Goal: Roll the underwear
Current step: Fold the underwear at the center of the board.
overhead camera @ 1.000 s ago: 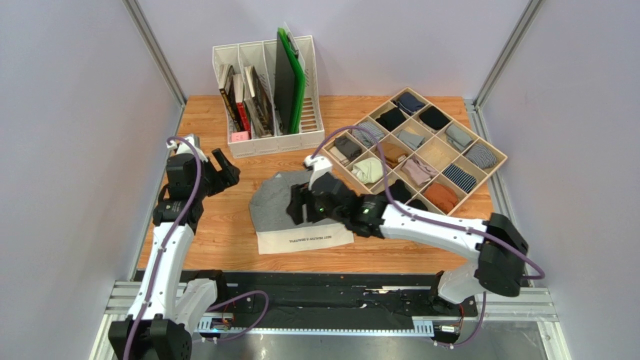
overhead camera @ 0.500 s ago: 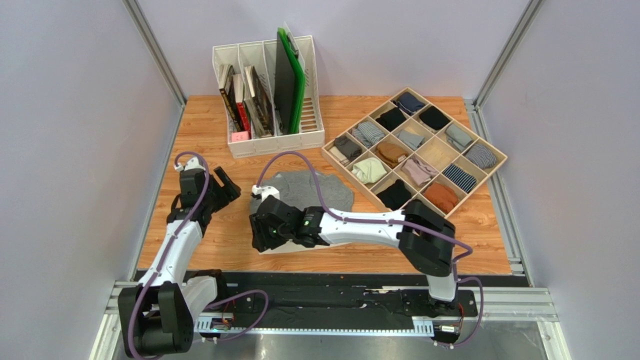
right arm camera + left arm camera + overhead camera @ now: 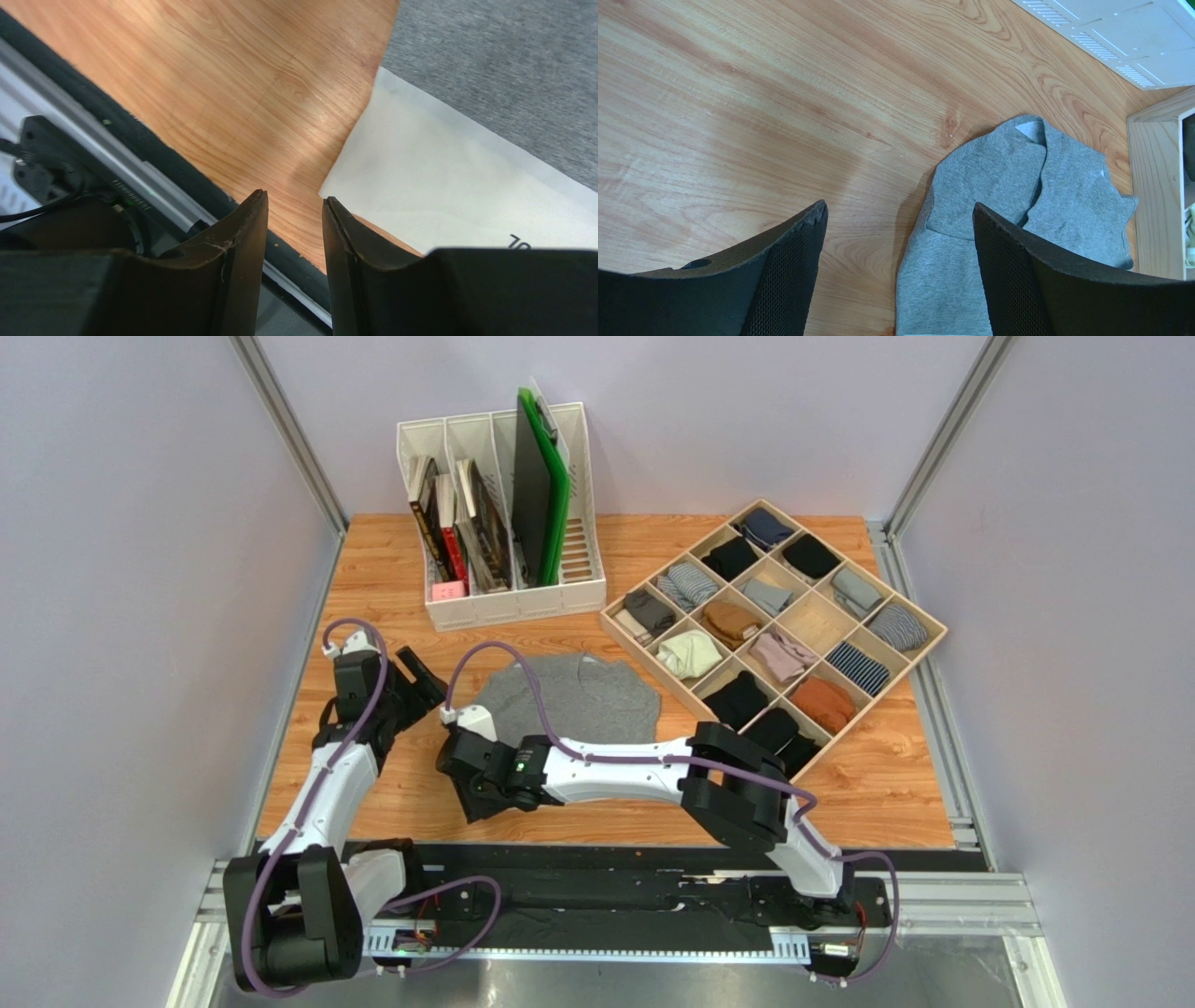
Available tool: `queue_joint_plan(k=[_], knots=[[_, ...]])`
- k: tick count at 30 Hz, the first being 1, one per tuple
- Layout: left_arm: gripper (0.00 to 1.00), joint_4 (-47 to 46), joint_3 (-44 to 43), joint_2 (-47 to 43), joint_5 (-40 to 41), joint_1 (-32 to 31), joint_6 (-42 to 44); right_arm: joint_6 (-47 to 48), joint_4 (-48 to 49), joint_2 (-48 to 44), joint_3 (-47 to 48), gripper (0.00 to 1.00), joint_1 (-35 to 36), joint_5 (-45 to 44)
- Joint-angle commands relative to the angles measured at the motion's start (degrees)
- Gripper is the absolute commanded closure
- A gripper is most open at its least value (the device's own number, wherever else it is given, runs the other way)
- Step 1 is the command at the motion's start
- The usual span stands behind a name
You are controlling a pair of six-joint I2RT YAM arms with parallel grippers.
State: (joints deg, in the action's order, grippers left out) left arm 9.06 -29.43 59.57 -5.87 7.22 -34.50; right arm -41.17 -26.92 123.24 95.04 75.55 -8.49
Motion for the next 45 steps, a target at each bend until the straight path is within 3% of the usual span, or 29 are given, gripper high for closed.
queue_joint_plan(k=[1, 11, 40, 45], knots=[[0.19, -2.03, -0.19, -1.3, -0.99, 0.34, -0.83, -0.58, -6.22, 2.26, 4.79, 0.62, 0.92, -5.66], [0.2, -1.94, 0.16, -2.44, -1.51, 0.42, -1.18, 0.21, -5.87, 4.55, 6.03, 0.69, 0.92, -7.06], [0.2, -2.82, 0.25, -0.77, -3.18, 0.42, -0.92, 4.96, -6.13, 7.63, 10.51, 0.72, 2.41, -10.4], [0.26, -2.47, 0.25, -1.65, -3.1, 0.34, -0.83, 4.52, -7.18, 8.24, 11.13, 0.74, 2.5, -10.84]])
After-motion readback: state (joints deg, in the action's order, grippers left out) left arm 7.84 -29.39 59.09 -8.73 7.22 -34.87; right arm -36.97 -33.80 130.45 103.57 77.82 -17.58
